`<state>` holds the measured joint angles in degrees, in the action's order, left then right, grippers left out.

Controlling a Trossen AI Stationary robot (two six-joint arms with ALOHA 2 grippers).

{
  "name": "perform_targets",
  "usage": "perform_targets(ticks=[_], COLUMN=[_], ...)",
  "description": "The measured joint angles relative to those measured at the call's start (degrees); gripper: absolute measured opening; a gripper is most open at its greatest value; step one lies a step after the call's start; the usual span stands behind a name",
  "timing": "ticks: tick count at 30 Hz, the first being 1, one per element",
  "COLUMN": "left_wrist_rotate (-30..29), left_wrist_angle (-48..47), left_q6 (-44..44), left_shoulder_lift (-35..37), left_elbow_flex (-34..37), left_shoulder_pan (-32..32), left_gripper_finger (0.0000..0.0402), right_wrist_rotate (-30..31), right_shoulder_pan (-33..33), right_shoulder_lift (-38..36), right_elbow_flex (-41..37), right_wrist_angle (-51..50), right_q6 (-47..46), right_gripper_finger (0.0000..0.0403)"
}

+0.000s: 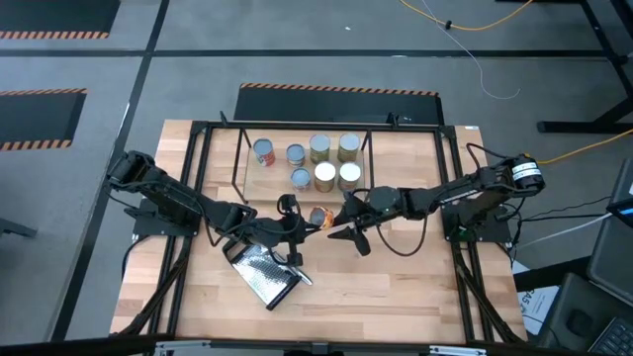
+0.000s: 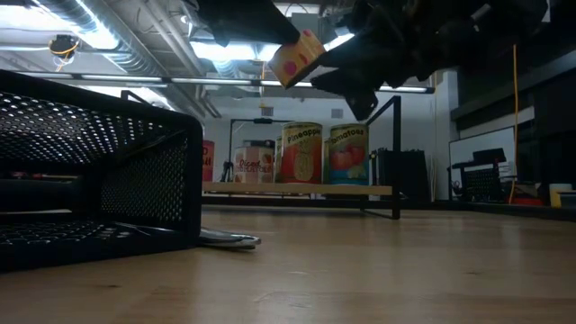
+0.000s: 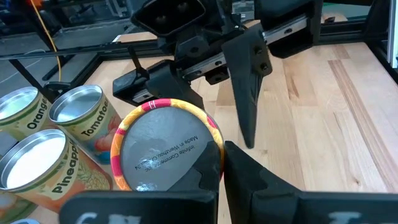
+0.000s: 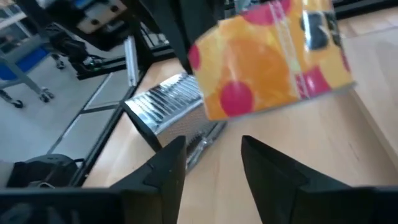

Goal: Pick and place cans onto a shelf
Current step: Put the canned pineapple rings on the shelf

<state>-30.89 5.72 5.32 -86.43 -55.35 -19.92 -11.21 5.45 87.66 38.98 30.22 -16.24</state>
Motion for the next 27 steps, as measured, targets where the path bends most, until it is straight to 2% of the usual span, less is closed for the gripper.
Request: perform_targets(ticks=[12, 16, 27], left_wrist_rotate=[0.0, -0.2, -0.1], left_wrist_angle=[0.0, 0.0, -0.2], left_q6=[0.0, 0.0, 0.0], left_shoulder_lift=[0.0, 0.1, 0.1], left_elbow_flex=[0.0, -0.1, -0.1], left_shoulder_pan=[0.0, 0.0, 0.0], left_gripper_finger=[0.0002, 0.0002, 0.0002], right_wrist_rotate=[-0.3, 3.3, 4.0], right_shoulder_pan=[0.0, 0.1, 0.0], right_shoulder_lift=[0.0, 0.0, 0.0], right_elbow_flex=[0.0, 0.0, 0.0], right_wrist_angle=[5.9, 6.9, 7.0], right_q6=[0.0, 0.0, 0.3], right_gripper_finger=[0.016, 0.0157, 0.0076])
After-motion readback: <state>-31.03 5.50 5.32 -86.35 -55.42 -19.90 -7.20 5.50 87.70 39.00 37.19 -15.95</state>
